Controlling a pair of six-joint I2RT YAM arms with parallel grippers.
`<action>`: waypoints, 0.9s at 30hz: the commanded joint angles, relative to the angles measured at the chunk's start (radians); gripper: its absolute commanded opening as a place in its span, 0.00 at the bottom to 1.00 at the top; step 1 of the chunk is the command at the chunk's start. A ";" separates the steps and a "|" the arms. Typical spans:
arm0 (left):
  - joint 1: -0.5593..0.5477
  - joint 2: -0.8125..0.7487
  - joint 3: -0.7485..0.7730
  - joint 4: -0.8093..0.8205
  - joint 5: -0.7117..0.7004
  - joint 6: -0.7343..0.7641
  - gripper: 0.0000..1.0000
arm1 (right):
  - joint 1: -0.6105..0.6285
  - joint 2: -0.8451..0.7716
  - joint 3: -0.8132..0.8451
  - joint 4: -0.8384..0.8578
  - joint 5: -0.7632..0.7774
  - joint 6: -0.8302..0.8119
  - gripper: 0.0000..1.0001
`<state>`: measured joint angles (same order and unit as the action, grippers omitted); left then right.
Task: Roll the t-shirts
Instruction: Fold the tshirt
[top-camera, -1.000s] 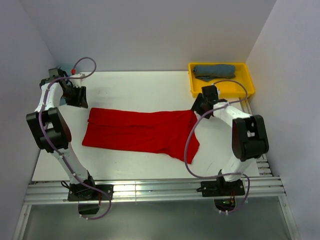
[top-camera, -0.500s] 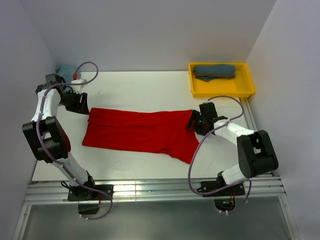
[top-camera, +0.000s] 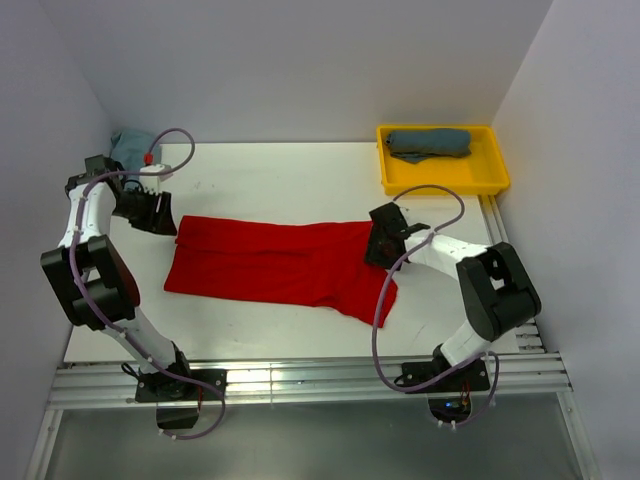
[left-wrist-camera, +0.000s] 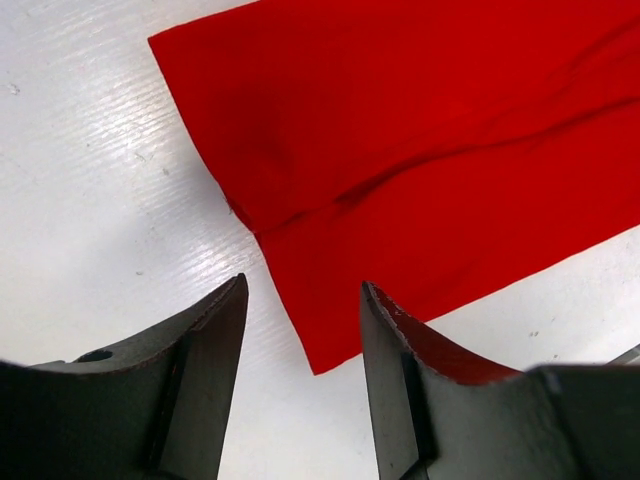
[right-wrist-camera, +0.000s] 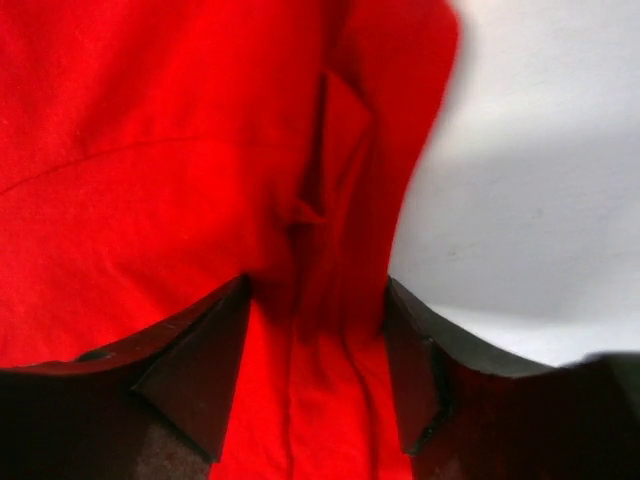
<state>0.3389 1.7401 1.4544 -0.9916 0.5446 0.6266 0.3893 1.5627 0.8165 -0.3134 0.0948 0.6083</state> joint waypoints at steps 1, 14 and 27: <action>0.018 -0.036 -0.006 -0.022 0.051 0.056 0.54 | 0.051 0.048 0.065 -0.124 0.118 0.031 0.56; 0.031 -0.042 -0.051 -0.021 0.058 0.084 0.53 | 0.046 0.109 0.194 -0.452 0.417 0.091 0.03; 0.023 0.030 -0.045 -0.025 0.054 0.071 0.55 | -0.181 0.244 0.338 -0.492 0.574 -0.050 0.16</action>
<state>0.3679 1.7481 1.3903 -1.0080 0.5644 0.6876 0.2493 1.7760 1.0885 -0.7971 0.5671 0.6216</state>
